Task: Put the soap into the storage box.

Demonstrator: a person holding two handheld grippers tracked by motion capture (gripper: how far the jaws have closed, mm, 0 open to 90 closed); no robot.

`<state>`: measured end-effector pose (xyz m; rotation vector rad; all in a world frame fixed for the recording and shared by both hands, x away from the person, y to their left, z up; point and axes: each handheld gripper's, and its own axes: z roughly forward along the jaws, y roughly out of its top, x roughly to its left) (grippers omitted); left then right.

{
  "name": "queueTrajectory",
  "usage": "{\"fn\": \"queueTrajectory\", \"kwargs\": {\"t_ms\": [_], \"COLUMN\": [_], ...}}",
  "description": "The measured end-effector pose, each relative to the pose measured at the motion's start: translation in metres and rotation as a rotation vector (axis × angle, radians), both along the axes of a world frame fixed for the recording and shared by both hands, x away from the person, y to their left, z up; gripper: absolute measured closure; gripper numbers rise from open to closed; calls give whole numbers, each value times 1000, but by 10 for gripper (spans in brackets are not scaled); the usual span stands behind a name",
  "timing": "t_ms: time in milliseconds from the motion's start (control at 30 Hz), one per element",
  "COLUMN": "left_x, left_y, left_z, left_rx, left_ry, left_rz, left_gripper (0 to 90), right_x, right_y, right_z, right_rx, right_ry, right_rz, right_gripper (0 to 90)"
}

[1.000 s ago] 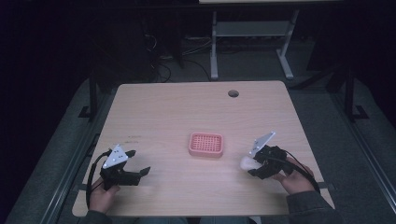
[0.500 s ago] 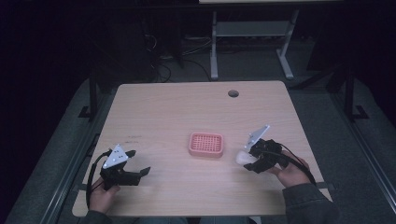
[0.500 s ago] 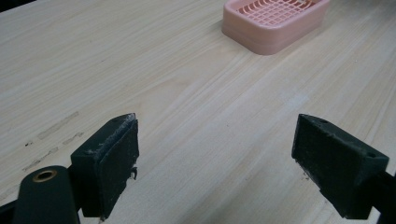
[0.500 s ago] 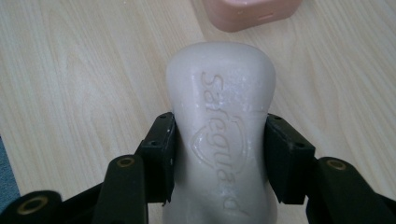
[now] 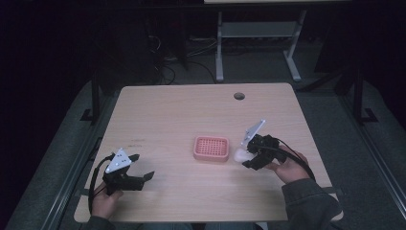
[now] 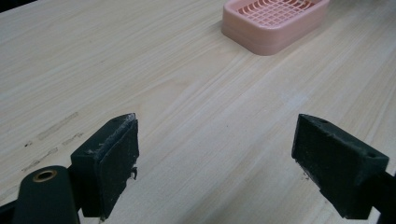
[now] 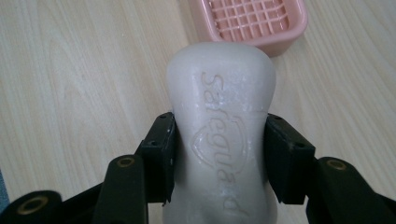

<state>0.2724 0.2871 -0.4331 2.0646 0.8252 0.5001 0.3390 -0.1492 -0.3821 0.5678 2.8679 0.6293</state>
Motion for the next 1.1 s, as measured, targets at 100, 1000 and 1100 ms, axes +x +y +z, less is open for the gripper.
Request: {"fn": "queueTrajectory", "kwargs": {"t_ms": [100, 1000, 1100], "left_x": [0, 0, 0], "left_y": [0, 1, 1], "left_z": [0, 0, 0], "left_rx": [-3, -9, -10], "left_ry": [2, 3, 2], "left_rz": [3, 4, 5], "left_gripper": [145, 145, 145], "right_x": [3, 35, 37], "right_y": [4, 45, 49], "right_z": [2, 13, 12], "right_rx": [-4, -3, -12], "right_ry": [1, 21, 22], "right_rz": [5, 52, 57], "right_gripper": [489, 489, 489]}}
